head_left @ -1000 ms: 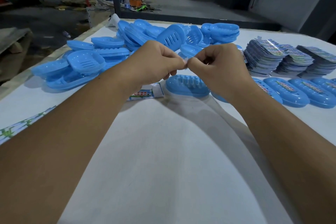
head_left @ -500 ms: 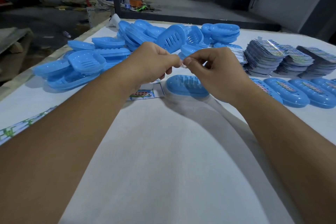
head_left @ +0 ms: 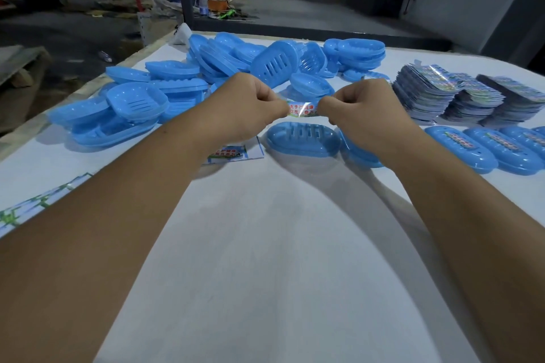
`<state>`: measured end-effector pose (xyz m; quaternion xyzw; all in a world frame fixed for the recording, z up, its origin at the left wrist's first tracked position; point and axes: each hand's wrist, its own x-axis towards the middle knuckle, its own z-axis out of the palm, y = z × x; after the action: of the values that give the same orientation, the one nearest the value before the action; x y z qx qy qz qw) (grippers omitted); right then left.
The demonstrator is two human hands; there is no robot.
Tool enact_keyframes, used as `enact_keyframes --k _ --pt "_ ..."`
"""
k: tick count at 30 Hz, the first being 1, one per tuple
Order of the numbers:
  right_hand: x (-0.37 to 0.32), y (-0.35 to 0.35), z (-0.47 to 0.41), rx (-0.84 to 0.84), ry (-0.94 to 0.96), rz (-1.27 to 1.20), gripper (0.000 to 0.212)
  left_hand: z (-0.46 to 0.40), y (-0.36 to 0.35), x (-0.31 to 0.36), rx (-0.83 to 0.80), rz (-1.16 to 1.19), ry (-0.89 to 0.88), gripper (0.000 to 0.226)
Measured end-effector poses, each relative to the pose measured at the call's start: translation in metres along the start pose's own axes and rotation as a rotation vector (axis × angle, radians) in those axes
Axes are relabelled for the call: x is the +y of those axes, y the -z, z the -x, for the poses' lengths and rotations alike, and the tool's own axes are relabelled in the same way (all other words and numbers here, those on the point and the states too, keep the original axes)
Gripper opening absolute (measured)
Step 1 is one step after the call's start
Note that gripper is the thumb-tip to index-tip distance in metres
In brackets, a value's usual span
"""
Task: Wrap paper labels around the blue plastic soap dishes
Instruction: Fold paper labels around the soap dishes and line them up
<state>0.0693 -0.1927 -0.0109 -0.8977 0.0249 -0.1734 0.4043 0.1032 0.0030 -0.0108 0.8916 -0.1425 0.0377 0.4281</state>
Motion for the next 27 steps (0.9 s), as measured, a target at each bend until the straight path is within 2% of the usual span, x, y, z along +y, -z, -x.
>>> enact_keyframes --k 4,9,17,27 --pt "0.0 0.004 -0.001 -0.014 -0.079 0.027 0.041 -0.002 -0.005 -0.004 0.01 -0.032 -0.002 0.031" --pt "0.002 0.002 -0.001 -0.033 -0.059 0.091 0.05 -0.004 -0.015 -0.008 0.023 -0.063 -0.008 0.041" --pt "0.005 0.001 -0.003 -0.055 -0.041 0.283 0.055 -0.003 -0.019 -0.005 -0.057 -0.088 0.054 0.041" --pt "0.006 0.001 -0.003 -0.102 -0.019 0.323 0.058 -0.004 -0.02 -0.004 -0.057 -0.178 0.024 0.038"
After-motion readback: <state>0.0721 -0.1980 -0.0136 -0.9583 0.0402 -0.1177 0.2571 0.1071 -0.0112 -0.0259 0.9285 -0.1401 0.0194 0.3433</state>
